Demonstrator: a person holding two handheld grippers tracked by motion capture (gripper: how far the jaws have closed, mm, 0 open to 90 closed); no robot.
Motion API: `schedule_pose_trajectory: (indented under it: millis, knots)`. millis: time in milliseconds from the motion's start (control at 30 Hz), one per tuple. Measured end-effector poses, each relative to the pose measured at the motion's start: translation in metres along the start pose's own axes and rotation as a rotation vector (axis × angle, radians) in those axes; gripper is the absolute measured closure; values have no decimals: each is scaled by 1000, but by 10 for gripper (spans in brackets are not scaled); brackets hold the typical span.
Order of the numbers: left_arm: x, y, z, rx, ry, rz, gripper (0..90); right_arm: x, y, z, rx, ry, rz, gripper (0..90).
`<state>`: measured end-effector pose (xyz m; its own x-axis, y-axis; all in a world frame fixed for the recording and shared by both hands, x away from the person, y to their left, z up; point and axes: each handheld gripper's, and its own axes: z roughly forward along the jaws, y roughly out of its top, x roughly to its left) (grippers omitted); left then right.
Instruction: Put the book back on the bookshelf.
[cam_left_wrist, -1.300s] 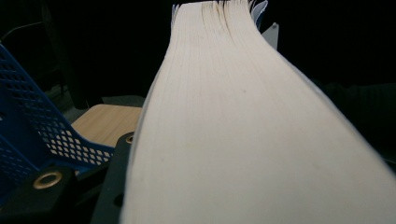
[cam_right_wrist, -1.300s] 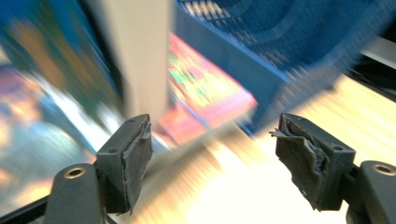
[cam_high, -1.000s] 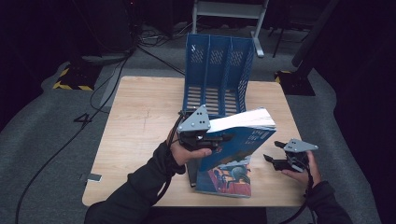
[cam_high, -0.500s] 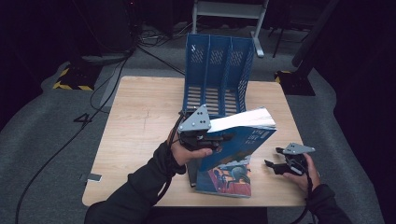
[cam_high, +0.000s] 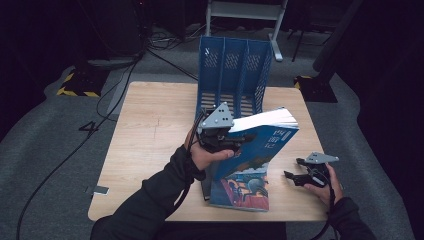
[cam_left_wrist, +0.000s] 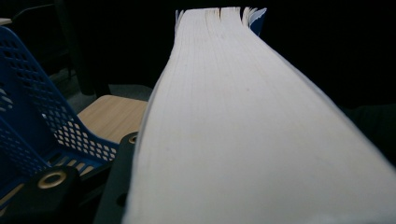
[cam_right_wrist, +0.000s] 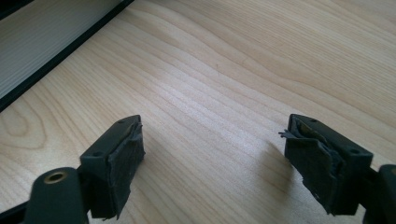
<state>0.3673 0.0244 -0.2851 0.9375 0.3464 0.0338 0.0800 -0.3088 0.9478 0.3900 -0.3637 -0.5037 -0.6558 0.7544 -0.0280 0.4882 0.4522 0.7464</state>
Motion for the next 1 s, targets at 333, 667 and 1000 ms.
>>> schedule_pose_trajectory:
  millis: [333, 667, 1000]
  knots:
    - [13, 30, -9, -4, 74, 25, 609, -1, 0, 0, 2, 4, 6, 202]
    - [54, 29, -43, -10, 256, -40, 609, -2, 0, 1, 7, 5, 20, 192]
    - [85, 18, -69, -7, 397, -107, 609, -2, 0, 1, 9, 7, 22, 190]
